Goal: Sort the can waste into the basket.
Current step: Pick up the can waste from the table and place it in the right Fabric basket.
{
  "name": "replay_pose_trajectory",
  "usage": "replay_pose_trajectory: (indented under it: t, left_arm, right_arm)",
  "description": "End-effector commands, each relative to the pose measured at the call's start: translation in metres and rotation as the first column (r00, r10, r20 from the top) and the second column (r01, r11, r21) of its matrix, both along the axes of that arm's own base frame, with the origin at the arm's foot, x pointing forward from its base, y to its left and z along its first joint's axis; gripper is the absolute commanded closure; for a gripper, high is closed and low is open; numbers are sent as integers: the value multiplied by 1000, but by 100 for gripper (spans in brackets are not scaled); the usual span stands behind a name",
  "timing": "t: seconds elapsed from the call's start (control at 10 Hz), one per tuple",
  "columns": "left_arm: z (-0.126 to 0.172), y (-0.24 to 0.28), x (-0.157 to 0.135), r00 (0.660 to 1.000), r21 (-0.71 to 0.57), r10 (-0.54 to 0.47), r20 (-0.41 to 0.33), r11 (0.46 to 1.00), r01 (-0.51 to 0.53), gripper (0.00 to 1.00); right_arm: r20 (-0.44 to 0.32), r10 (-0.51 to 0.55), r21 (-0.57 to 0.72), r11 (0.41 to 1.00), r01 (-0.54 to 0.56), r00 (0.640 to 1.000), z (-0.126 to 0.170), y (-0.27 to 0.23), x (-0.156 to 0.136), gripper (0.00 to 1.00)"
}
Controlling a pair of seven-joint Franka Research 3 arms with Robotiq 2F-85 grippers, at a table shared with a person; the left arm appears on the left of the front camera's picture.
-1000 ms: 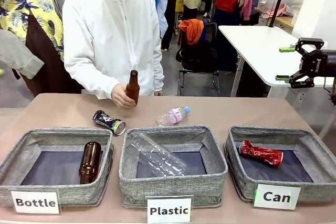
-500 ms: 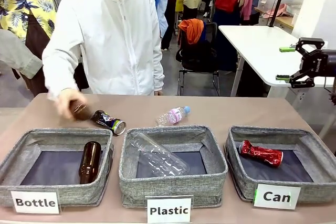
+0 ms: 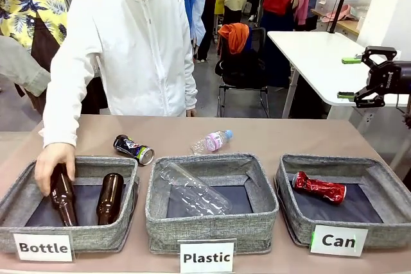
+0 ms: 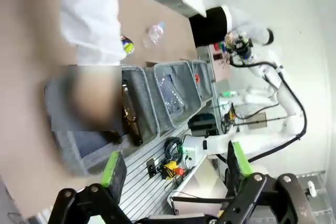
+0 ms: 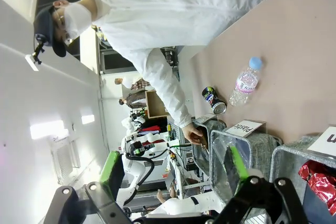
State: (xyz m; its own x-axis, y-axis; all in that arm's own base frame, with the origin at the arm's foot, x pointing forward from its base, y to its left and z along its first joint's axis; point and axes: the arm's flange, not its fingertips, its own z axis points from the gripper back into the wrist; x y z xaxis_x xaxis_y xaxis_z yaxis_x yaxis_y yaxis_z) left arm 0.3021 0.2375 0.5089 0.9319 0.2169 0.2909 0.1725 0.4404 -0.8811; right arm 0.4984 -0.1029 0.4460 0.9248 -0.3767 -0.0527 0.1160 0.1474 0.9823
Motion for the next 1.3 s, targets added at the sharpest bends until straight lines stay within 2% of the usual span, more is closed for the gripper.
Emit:
replay_pose_trajectory:
  t: [0.0,0.2,0.5,0.6,0.7,0.9,1.0,1.2]
  left_arm:
    - [12,37,-42,999,-40,21,29,999,-20,0]
    - [8,45,-66,996,-59,67,57,996,-63,0]
    - [8,32,-57,998,-36,39,47,999,-38,0]
    - [12,20,-45,999,-5,42,29,999,-42,0]
    - [17,2,-27,996,51,93,-1,994,-93,0]
    - [29,-55,14,998,216,49,-45,976,-38,0]
    - [33,-82,32,997,276,66,-49,960,-50,0]
    - [37,-149,67,997,426,-24,-73,903,53,0]
  right_arm:
    - [-2,10,0,1000,-10,1000,4,-1,2,0]
    - [-2,10,0,1000,-10,1000,4,-1,2,0]
    - [-2,10,0,1000,-10,1000,4,-1,2,0]
    - [-2,10,0,1000,-10,1000,4,-1,2,0]
    - [-2,10,0,1000,-10,1000,4,-1,2,0]
    - [-2,10,0,1000,-10,1000,4,-1,2,0]
    - [-2,10,0,1000,-10,1000,4,-1,2,0]
    - [-2,10,0,1000,-10,1000,4,-1,2,0]
